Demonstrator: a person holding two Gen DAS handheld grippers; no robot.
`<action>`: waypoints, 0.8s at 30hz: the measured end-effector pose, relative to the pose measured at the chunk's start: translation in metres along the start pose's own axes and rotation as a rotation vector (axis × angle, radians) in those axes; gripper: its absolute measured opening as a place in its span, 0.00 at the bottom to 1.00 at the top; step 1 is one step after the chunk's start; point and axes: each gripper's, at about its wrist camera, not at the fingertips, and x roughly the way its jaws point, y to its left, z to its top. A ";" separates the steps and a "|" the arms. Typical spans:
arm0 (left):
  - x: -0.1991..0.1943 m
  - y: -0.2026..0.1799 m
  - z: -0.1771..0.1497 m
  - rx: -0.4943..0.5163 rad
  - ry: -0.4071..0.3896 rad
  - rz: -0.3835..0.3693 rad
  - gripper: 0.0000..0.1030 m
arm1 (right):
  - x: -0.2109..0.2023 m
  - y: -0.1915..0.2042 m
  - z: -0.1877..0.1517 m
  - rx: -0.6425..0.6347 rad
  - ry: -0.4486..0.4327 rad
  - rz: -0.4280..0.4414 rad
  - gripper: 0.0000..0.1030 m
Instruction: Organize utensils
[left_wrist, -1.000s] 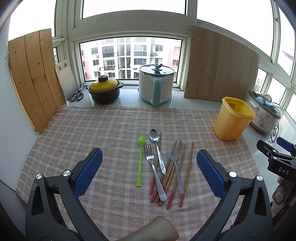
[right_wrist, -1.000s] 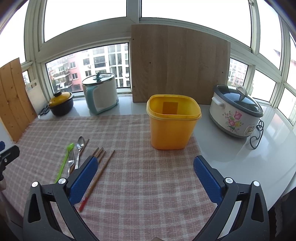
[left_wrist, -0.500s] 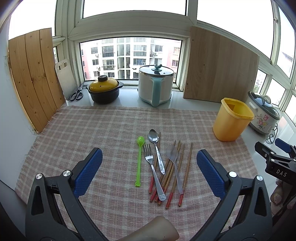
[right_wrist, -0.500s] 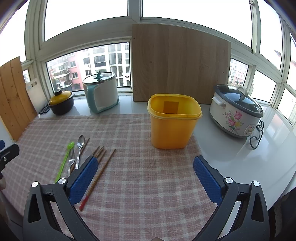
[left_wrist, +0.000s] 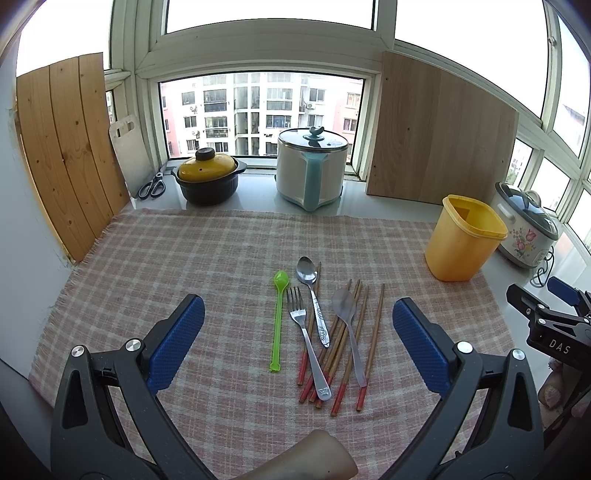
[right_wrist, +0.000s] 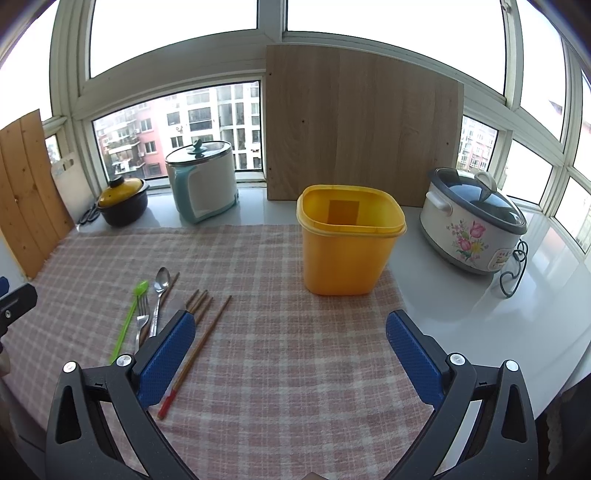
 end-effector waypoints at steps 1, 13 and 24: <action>0.000 0.000 0.000 -0.001 0.000 -0.002 1.00 | 0.000 0.000 0.000 0.000 0.001 0.000 0.99; 0.000 0.000 0.000 -0.002 0.001 -0.003 1.00 | 0.008 0.004 0.001 -0.008 0.011 -0.005 0.99; 0.007 -0.002 -0.003 -0.005 0.022 0.005 1.00 | 0.017 0.007 -0.001 -0.004 0.038 -0.008 0.99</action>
